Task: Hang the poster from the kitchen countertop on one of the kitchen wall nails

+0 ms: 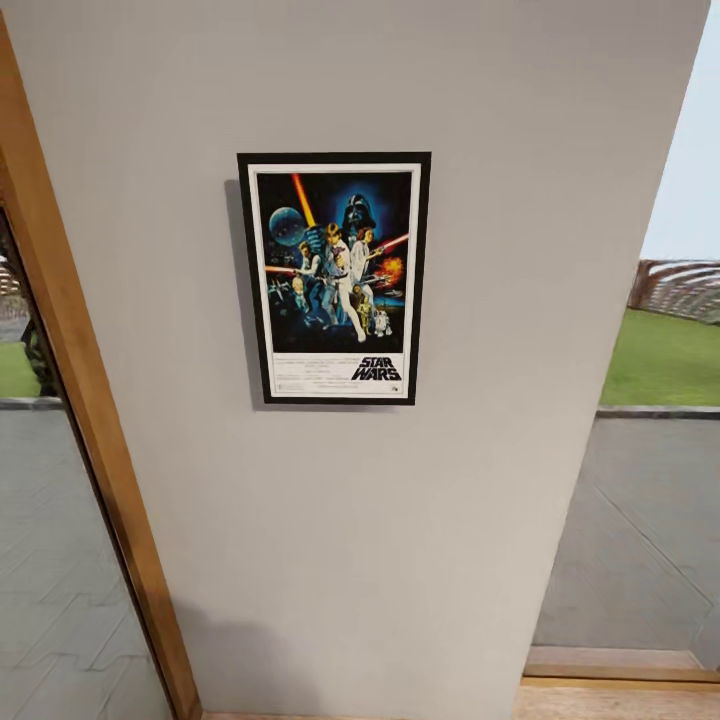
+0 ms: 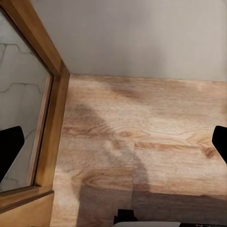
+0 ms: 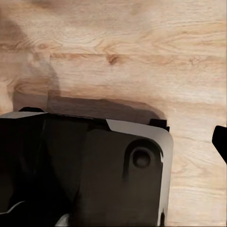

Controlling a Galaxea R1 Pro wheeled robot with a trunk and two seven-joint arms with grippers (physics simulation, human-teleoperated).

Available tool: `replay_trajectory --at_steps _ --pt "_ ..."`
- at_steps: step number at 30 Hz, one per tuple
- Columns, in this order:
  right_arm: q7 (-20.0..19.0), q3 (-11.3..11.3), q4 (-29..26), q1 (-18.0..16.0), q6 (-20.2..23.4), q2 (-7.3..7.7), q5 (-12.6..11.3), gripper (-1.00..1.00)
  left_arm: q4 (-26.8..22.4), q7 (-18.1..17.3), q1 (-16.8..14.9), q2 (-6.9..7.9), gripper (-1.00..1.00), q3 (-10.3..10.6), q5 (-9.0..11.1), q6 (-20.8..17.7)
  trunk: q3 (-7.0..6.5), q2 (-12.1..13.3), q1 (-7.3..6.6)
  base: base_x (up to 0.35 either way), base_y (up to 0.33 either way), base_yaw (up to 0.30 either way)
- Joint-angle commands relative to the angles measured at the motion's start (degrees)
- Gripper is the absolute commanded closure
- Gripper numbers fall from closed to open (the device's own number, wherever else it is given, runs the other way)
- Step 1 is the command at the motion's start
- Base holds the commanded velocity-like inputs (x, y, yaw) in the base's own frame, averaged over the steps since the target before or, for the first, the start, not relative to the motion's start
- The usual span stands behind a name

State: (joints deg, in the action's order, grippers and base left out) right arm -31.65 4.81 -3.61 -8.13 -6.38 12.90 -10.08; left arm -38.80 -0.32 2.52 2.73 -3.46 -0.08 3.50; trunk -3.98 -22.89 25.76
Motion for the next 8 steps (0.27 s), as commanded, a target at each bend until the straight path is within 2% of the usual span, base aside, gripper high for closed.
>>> replay_trajectory --at_steps 1,8 --pt "-0.17 0.45 0.77 -0.04 -0.2 0.02 -0.57 -1.0 -0.04 -0.03 0.03 -0.01 -1.0 -0.07 -0.01 0.1 0.0 -0.03 0.02 0.0 0.0 0.0" --pt "-0.17 0.52 3.01 -0.04 -0.21 0.02 -0.64 -1.0 0.02 -0.03 0.03 -0.01 -1.0 -0.07 -0.01 0.1 0.0 -0.03 0.02 0.0 0.0 0.0"
